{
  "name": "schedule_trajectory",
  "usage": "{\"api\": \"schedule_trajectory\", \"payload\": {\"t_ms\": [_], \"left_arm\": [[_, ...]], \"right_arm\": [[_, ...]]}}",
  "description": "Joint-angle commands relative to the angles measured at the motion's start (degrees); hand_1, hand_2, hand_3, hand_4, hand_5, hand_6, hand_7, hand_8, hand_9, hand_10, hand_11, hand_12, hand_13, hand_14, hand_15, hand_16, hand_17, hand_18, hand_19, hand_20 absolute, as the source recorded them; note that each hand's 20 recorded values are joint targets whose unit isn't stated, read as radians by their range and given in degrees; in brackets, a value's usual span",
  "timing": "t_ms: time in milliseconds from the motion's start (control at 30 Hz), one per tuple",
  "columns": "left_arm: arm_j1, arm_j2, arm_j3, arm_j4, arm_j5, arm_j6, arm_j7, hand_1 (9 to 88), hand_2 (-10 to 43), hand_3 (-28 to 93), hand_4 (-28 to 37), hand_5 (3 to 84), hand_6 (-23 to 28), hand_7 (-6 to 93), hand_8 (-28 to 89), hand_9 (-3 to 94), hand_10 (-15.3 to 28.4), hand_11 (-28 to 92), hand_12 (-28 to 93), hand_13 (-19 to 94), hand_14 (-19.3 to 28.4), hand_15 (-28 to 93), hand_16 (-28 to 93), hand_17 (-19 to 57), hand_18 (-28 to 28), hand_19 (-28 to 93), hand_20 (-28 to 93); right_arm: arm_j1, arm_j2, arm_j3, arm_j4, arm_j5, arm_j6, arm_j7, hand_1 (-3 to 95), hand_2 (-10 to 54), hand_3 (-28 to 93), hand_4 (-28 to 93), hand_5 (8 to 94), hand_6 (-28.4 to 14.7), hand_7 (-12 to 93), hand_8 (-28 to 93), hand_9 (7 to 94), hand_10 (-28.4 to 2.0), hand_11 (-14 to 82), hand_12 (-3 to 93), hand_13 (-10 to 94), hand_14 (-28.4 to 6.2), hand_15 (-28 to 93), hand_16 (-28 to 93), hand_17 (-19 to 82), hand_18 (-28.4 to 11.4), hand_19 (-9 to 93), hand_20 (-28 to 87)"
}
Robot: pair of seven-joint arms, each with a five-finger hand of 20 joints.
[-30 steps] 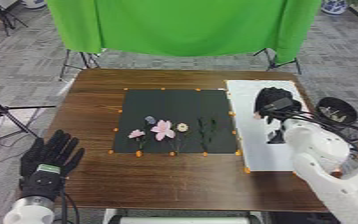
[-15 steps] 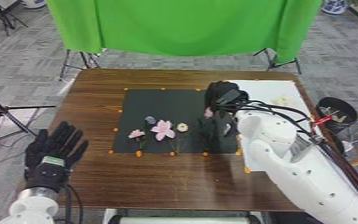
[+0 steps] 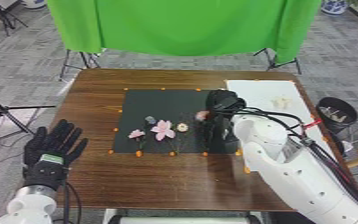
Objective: Arrange flowers
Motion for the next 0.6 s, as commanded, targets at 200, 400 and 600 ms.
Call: {"api": "schedule_trajectory", "payload": {"t_ms": [200,400,600], "left_arm": [[0.37,-0.13,-0.12,0.16,1.65,-1.10,-0.73,30.4,16.8,72,-28.3,45.7,9.2,23.3,-13,40.2,15.2,28,10,29,16.6,49,-11,-6.9,15.7,43,8],[1.83,0.60,-0.43,-0.41,0.53,-0.55,0.70,30.4,16.9,72,-28.3,45.8,9.3,23.2,-13,40.3,15.3,28,10,29,16.6,49,-10,-6.9,15.7,43,8],[0.92,0.44,0.24,-0.24,0.74,-0.62,0.06,30.4,17.1,72,-28.3,45.9,9.4,23.2,-13,40.3,15.3,28,10,29,16.7,49,-11,-6.9,15.7,44,8]], "right_arm": [[-1.54,0.36,1.60,-2.85,-0.19,-3.84,0.85,55.5,-9.5,75,-28,59.8,2.4,25,-16,66.0,-9.5,16.3,17.4,64,-5.0,27,39,29,-18.9,74,38],[-1.40,0.81,2.54,-6.24,-1.36,-3.06,-4.21,54.6,-9.5,77,-28,56.7,1.6,24,-16,61.1,-9.5,15.4,16.1,62,-5.9,30,37,29,-18.9,74,38],[-0.64,-1.17,5.03,-5.16,-1.13,-11.80,-13.44,56.7,-9.5,76,-28,56.6,3.7,25,-16,59.7,-7.6,14.0,15.3,58,-4.5,30,37,27,-17.4,73,37]]}}
